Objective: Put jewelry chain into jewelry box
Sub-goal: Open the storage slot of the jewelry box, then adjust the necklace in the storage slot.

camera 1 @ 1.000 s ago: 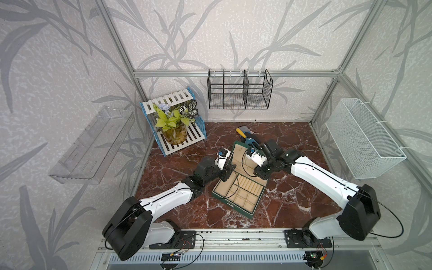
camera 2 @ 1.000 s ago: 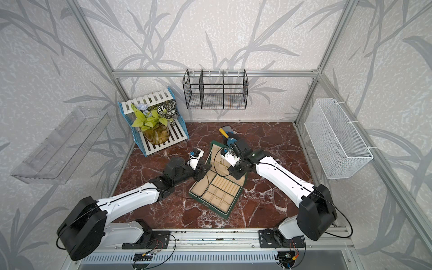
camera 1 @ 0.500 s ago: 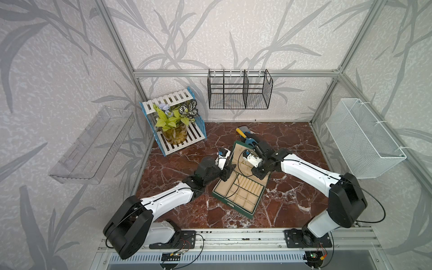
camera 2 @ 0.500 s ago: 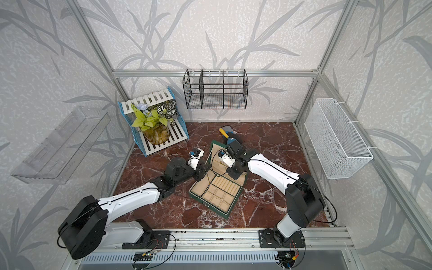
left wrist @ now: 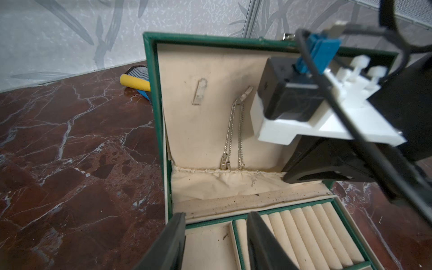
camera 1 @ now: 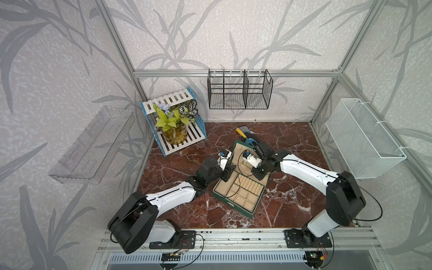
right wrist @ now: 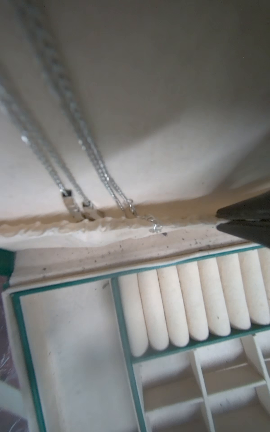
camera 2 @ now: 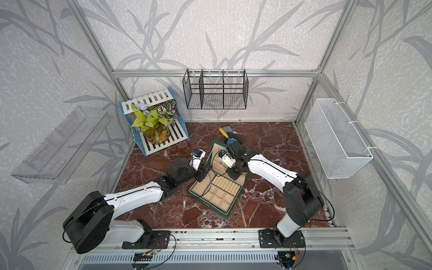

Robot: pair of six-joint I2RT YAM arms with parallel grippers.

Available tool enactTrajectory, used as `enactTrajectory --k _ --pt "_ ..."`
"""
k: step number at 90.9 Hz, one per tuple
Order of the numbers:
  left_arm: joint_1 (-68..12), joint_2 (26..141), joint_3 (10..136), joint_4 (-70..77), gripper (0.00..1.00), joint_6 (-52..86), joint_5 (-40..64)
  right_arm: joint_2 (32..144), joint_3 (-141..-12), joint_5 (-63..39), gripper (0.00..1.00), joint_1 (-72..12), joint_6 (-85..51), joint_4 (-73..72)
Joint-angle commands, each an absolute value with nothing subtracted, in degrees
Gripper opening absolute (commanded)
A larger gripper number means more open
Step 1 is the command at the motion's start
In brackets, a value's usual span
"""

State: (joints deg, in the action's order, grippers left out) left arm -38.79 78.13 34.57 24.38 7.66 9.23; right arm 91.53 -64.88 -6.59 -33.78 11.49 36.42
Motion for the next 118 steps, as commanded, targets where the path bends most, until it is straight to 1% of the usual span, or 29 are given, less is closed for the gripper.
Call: enactTrajectory --k 1,14,34,56,62,76,91,118 --pt "-39.7 80.4 36.9 27.8 0.44 8.1 6.8 88.5 -63.3 -12.1 0.04 -31.9 9.1 32.9" --pt "-41.0 83.7 38.8 30.5 0.4 8.5 5.8 86.6 -62.1 -14.8 0.04 -31.5 8.5 31.4" --pt "-41.7 88.4 42.0 32.9 0.39 8.1 6.2 85.7 -60.4 -17.5 0.05 -31.4 7.7 29.3" --pt "-41.6 93.7 45.6 34.4 0.26 8.0 7.3 85.7 -59.3 -16.0 0.07 -31.4 6.1 27.0" --pt "-41.3 94.9 46.0 35.5 0.24 8.6 7.4 85.4 -58.9 -15.6 0.08 -31.3 5.4 26.2" --pt "-41.1 97.1 46.8 37.0 0.23 9.2 8.6 84.8 -58.2 -16.5 0.09 -30.9 4.3 25.0" --pt "-41.0 99.3 47.5 37.2 0.29 8.4 10.2 84.8 -57.8 -17.5 0.09 -30.5 3.8 24.2" --pt "-41.3 100.9 49.4 34.5 0.34 6.5 7.4 84.4 -57.3 -18.9 0.09 -30.0 3.3 23.4"
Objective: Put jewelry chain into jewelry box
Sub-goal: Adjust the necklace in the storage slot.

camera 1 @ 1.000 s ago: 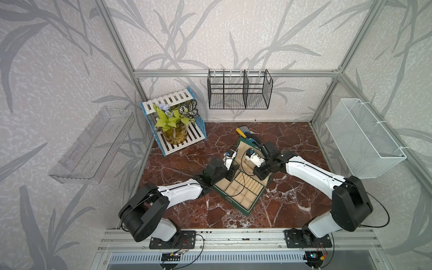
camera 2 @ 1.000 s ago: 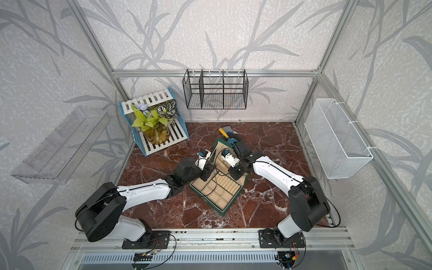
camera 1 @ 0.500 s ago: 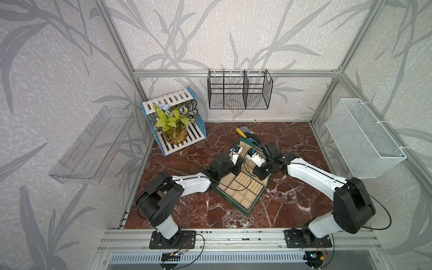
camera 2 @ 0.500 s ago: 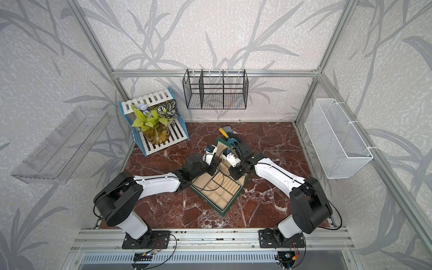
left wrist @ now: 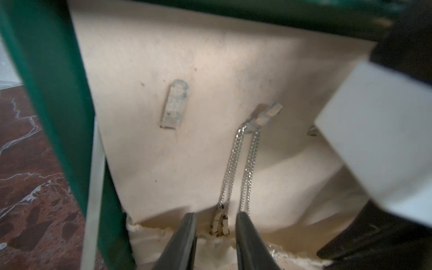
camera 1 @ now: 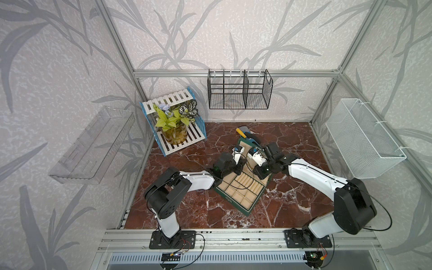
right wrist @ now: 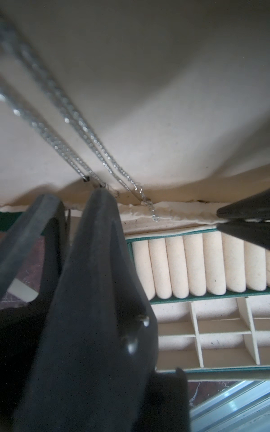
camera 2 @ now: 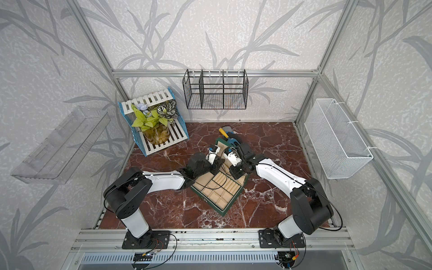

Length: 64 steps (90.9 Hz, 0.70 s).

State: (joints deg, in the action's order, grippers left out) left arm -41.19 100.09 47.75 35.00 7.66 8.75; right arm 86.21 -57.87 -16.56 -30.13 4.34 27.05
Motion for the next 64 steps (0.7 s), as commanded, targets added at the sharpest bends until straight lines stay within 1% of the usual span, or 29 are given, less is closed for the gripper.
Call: enactTrajectory --k 1,15,28,41,52,64 --pt "-41.4 100.9 49.5 34.5 0.34 6.6 7.3 84.4 -57.3 -18.8 0.09 -30.0 3.3 23.3" --pt "-42.5 101.9 51.2 32.2 0.34 6.1 4.2 84.4 -57.2 -19.0 0.09 -29.8 3.3 23.2" --pt "-42.9 102.3 51.3 32.3 0.32 6.8 2.3 84.4 -57.1 -19.0 0.09 -29.8 3.1 23.0" --pt "-43.2 102.4 51.3 33.1 0.34 7.2 2.2 84.6 -57.1 -19.0 0.09 -29.7 3.1 23.0" --pt "-43.3 103.0 52.0 33.5 0.35 7.6 2.4 84.6 -57.1 -19.0 0.09 -29.8 3.1 23.0" --pt "-43.6 103.8 53.4 33.1 0.31 8.2 1.8 84.7 -57.1 -18.9 0.09 -29.8 3.1 23.0"
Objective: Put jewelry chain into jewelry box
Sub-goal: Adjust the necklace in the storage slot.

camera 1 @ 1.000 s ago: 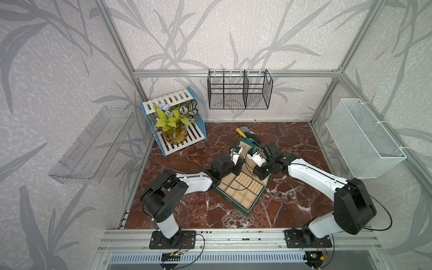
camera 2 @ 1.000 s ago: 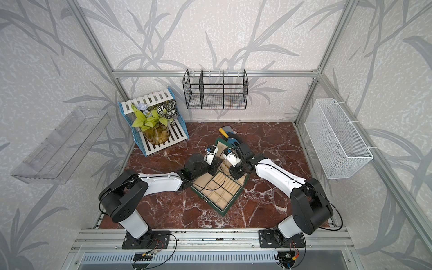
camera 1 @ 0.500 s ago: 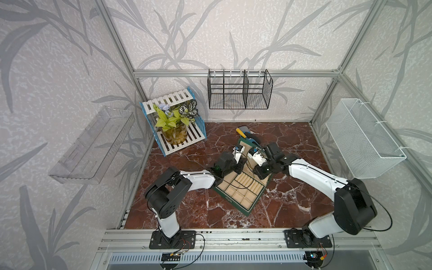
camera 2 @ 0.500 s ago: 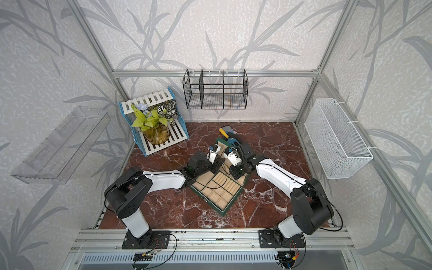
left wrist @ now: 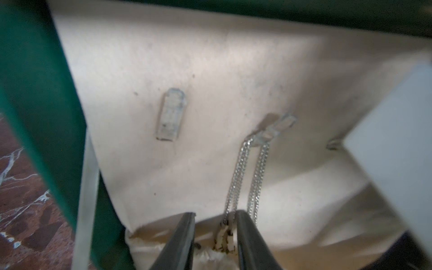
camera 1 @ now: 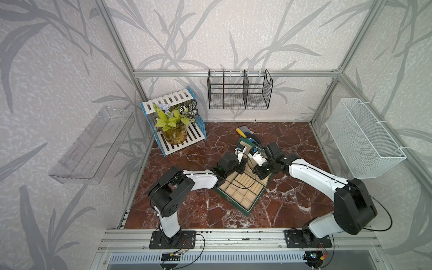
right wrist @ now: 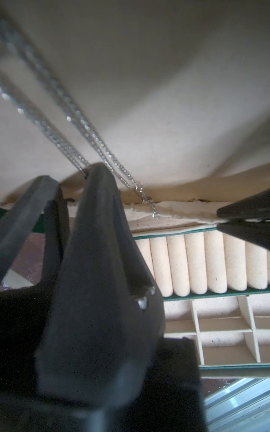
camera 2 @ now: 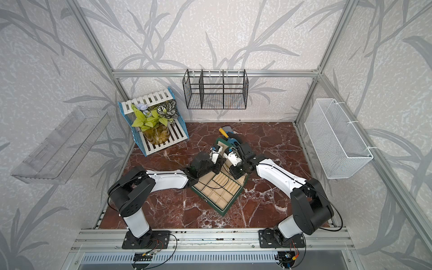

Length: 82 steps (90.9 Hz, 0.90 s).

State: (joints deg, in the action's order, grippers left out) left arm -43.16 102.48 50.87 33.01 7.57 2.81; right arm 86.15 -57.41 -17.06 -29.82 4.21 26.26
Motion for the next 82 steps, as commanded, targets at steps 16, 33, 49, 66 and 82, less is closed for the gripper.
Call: enactTrajectory --k 16,33,49,66,82 --pt "-44.0 104.8 55.1 33.2 0.23 9.2 1.2 85.0 -57.0 -18.8 0.09 -29.8 3.2 22.8" --pt "-44.3 105.0 56.0 34.5 0.14 9.8 2.6 85.0 -56.8 -18.5 0.09 -29.6 3.1 22.6" --pt "-44.3 105.0 56.0 35.9 0.03 10.5 2.8 84.8 -56.4 -18.1 0.08 -29.2 2.6 22.1" --pt "-44.2 102.6 54.3 37.2 0.0 10.3 1.2 84.4 -56.1 -17.5 0.08 -29.1 2.2 21.9" --pt "-44.0 100.1 53.4 34.6 0.0 9.7 -0.3 84.0 -55.7 -16.4 0.08 -29.0 1.9 21.8"
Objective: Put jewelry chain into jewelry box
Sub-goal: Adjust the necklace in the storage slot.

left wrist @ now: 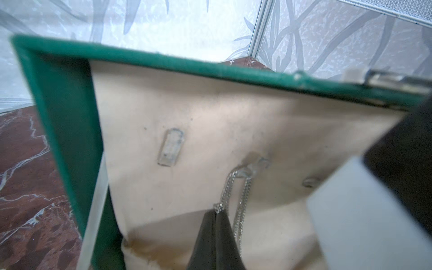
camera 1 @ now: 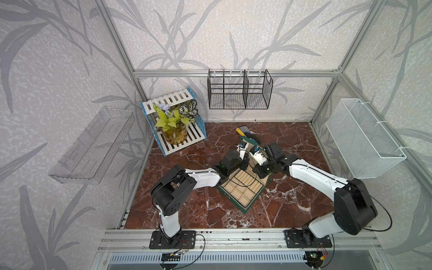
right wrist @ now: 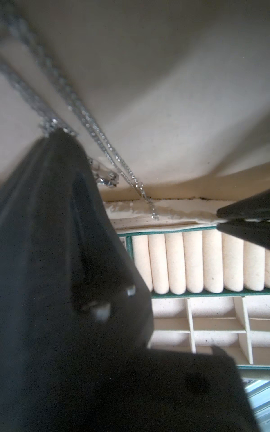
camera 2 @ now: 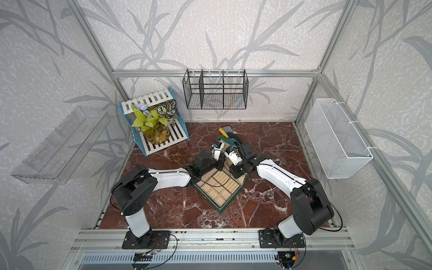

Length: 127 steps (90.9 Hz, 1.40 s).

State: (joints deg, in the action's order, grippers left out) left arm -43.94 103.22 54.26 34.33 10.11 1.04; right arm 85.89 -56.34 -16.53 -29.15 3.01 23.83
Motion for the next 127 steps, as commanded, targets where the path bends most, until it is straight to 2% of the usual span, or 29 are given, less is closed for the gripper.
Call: enactTrajectory --k 1,53,121,127 --pt "-44.0 100.0 53.3 34.4 0.0 9.6 -0.4 84.0 -55.7 -16.3 0.08 -28.9 1.9 21.9" --pt "-43.6 93.4 50.9 25.8 0.0 9.4 -0.6 83.7 -55.5 -15.3 0.08 -28.6 1.5 21.6" --pt "-43.4 88.0 50.0 21.4 0.0 9.6 6.1 83.0 -55.0 -15.1 0.08 -28.6 1.5 21.6" --pt "-43.3 90.2 50.9 21.1 0.08 8.5 5.9 82.8 -54.9 -15.1 0.08 -28.6 1.4 21.4"
